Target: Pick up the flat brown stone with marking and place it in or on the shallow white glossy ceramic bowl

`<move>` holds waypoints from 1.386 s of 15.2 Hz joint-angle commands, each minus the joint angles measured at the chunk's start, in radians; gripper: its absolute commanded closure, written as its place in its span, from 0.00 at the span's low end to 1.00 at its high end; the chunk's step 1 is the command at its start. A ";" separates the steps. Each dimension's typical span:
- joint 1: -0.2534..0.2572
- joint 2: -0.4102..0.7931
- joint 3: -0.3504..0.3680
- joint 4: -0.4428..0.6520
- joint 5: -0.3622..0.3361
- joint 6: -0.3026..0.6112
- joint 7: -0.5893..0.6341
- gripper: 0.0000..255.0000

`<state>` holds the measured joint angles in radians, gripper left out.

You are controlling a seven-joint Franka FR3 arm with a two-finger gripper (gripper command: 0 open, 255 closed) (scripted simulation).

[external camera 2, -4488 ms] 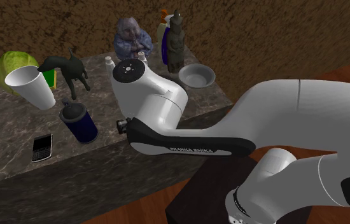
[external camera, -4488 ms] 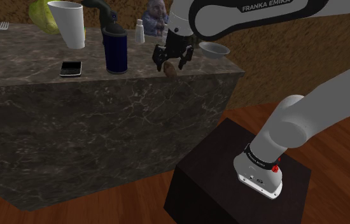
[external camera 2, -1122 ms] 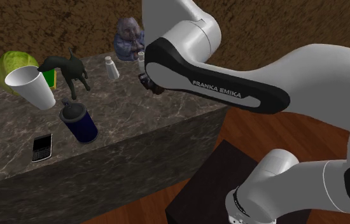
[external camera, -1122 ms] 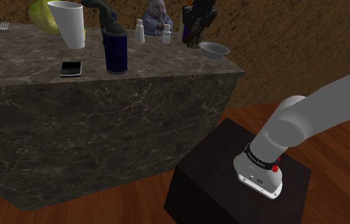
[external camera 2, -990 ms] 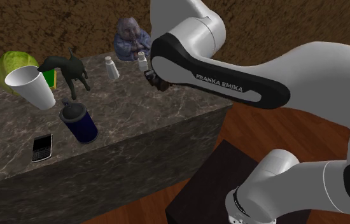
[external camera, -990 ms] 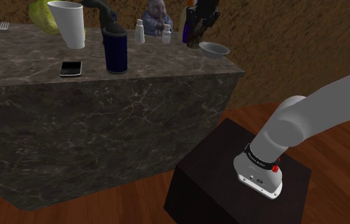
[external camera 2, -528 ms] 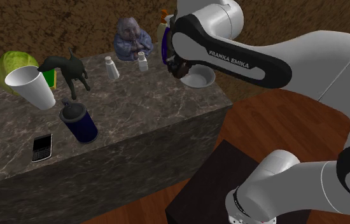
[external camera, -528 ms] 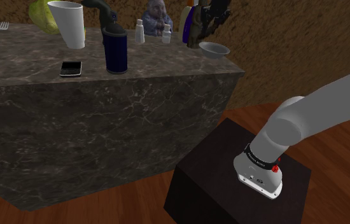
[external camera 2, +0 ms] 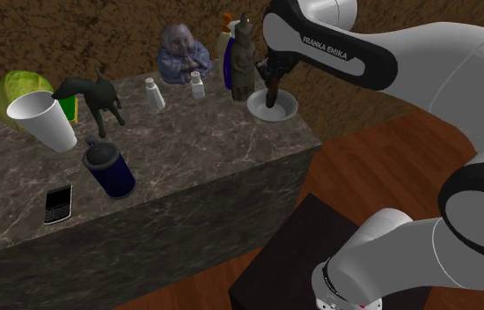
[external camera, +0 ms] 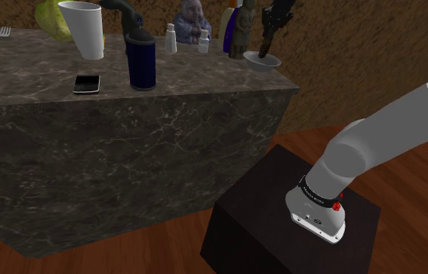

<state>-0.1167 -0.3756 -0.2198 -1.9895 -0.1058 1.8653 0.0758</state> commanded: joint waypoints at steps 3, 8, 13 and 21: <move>-0.009 0.002 -0.023 -0.030 -0.002 0.035 -0.029 1.00; -0.011 -0.005 -0.026 -0.104 -0.006 0.102 -0.025 1.00; -0.014 -0.007 -0.030 -0.173 -0.010 0.169 -0.023 1.00; -0.016 -0.006 -0.031 -0.204 -0.011 0.201 -0.022 1.00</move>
<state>-0.1321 -0.3876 -0.2497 -2.1864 -0.1164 2.0704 0.0527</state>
